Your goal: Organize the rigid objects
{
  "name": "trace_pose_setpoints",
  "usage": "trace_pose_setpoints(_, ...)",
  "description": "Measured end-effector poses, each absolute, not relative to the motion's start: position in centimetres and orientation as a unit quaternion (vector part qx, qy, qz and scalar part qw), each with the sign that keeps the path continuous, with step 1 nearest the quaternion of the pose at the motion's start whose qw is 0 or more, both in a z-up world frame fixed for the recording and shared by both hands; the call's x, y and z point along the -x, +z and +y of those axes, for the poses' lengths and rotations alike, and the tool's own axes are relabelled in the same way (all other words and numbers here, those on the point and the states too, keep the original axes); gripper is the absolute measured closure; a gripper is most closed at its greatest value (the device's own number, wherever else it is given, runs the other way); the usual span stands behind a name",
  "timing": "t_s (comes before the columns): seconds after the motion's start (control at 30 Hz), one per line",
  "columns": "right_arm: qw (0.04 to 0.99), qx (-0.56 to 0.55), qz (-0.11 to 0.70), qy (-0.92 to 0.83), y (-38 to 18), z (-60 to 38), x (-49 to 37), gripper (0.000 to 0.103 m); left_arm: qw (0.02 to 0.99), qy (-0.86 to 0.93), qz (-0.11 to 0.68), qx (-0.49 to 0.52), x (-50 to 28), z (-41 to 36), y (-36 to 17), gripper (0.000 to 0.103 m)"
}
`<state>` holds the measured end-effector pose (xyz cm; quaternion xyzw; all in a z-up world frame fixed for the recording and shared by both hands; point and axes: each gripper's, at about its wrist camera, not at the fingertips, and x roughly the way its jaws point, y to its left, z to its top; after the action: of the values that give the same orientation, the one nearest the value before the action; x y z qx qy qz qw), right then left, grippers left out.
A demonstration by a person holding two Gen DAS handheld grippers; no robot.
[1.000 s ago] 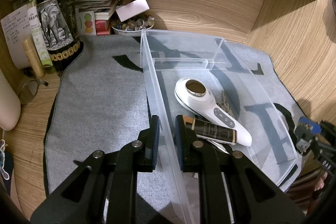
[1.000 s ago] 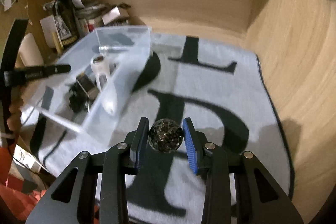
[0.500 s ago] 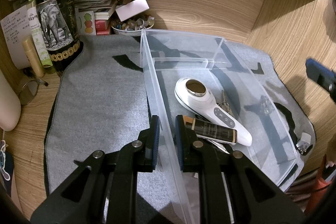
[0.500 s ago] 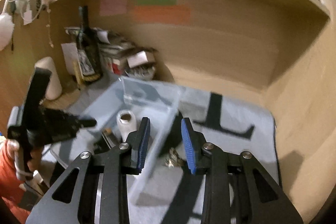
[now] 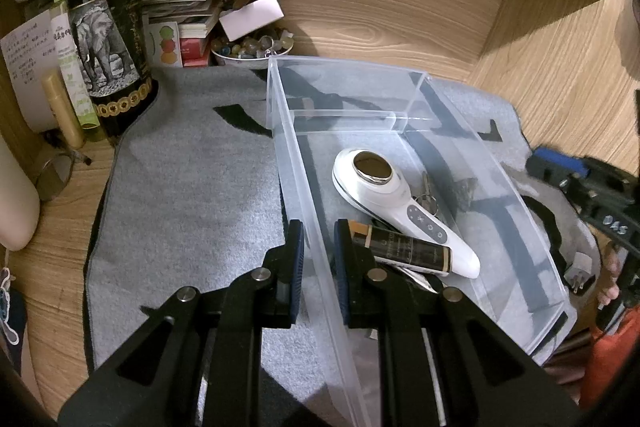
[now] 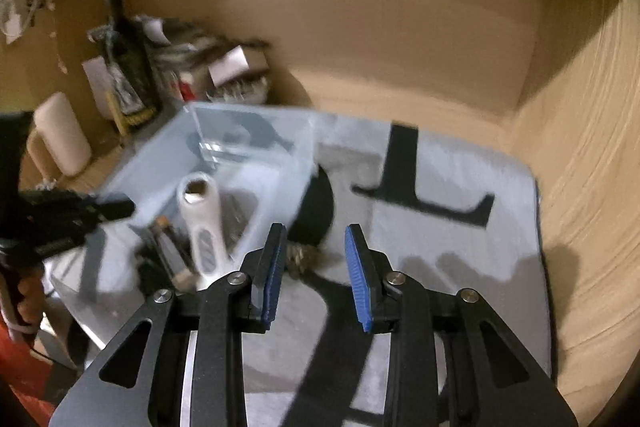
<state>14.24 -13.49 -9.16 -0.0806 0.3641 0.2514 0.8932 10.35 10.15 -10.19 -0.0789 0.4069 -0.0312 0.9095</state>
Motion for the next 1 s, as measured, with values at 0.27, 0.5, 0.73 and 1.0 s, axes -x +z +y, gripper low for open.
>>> trace_pose_setpoints(0.27, 0.863, 0.082, 0.417, 0.273, -12.1, -13.0, -17.0, 0.075, 0.909, -0.029, 0.408, 0.081, -10.4, 10.0, -10.1, 0.088)
trace_pose_setpoints(0.5, 0.846, 0.083, 0.444, 0.283, -13.9, -11.8, -18.5, 0.072, 0.908, -0.029, 0.410, 0.083, -10.5, 10.0, -10.1, 0.089)
trace_pose_setpoints(0.73, 0.848, 0.074, 0.447, 0.276, -14.2, -11.8, -19.4, 0.070, 0.907, -0.027, 0.413, 0.081, -10.6, 10.1, -10.2, 0.089)
trace_pose_setpoints(1.0, 0.866, 0.062, 0.439, 0.232, -13.5, -13.5, -19.7, 0.070, 0.907, -0.027, 0.413, 0.081, -10.7, 10.0, -10.2, 0.089)
